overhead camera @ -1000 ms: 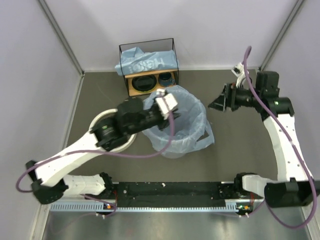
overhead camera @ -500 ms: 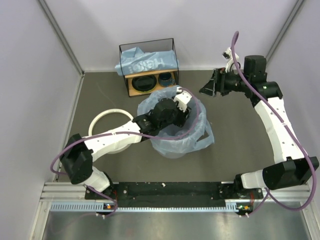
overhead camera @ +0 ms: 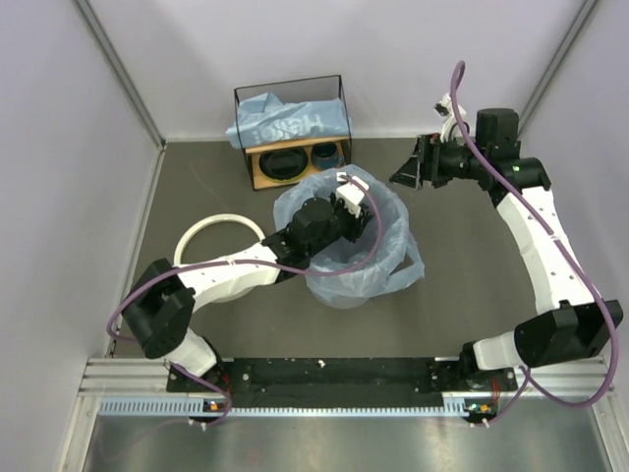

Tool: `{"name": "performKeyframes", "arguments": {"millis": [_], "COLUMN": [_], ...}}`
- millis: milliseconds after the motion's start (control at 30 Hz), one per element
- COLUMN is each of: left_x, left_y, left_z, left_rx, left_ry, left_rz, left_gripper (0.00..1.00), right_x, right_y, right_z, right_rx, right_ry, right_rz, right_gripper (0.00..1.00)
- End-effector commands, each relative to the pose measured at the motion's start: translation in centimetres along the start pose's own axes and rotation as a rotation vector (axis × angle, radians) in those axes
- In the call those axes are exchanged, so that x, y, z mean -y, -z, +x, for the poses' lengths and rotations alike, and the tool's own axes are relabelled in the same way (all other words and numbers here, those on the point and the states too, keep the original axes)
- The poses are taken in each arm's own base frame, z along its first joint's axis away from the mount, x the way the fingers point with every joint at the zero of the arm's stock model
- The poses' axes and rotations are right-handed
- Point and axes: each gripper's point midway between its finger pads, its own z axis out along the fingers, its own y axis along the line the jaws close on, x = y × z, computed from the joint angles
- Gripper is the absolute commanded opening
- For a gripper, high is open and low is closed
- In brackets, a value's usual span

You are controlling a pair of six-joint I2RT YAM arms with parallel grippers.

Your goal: Put the trash bags into the trash bin

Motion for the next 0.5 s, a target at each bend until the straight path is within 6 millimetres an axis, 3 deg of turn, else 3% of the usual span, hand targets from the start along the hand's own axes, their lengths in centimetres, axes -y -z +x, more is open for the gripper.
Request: {"name": "performKeyframes", "arguments": {"millis": [0, 67, 133, 167, 200, 300, 333, 467], "left_x": [0.4, 0.1, -0.5, -0.7, -1.1, -1.9, -1.9, -1.7], "left_y": [-0.8, -1.2, -1.7, -1.9, -2.2, -2.7, -2.6, -2.3], "left_z": [-0.8, -0.7, 0.8, 0.4, 1.6, 1.9, 2.5, 2.4], "left_rx": [0.04, 0.023, -0.046, -0.053, -0.102, -0.14, -0.165, -0.172], "left_ry": [-0.012, -0.014, 0.0, 0.011, 0.014, 0.022, 0.021, -0.01], "left_rz": [0.035, 0.019, -0.005, -0.013, -0.025, -0.033, -0.027, 0.005], "left_gripper": [0.3, 0.3, 0.31, 0.29, 0.23, 0.1, 0.0, 0.0], "right_x": [-0.4, -0.5, -0.4, -0.4, -0.4, -0.2, -0.1, 0.2], "right_y": [-0.3, -0.4, -0.5, -0.5, -0.6, -0.5, -0.5, -0.5], "right_z": [-1.1, -1.2, -1.1, -1.1, -1.1, -1.1, -1.1, -1.2], "right_rx": [0.024, 0.024, 0.018, 0.018, 0.018, 0.019, 0.02, 0.022], "right_ry": [0.03, 0.034, 0.029, 0.028, 0.032, 0.035, 0.038, 0.044], "right_rz": [-0.026, -0.033, -0.034, -0.034, -0.034, -0.025, -0.022, -0.005], "right_gripper": [0.75, 0.75, 0.75, 0.75, 0.75, 0.75, 0.75, 0.77]}}
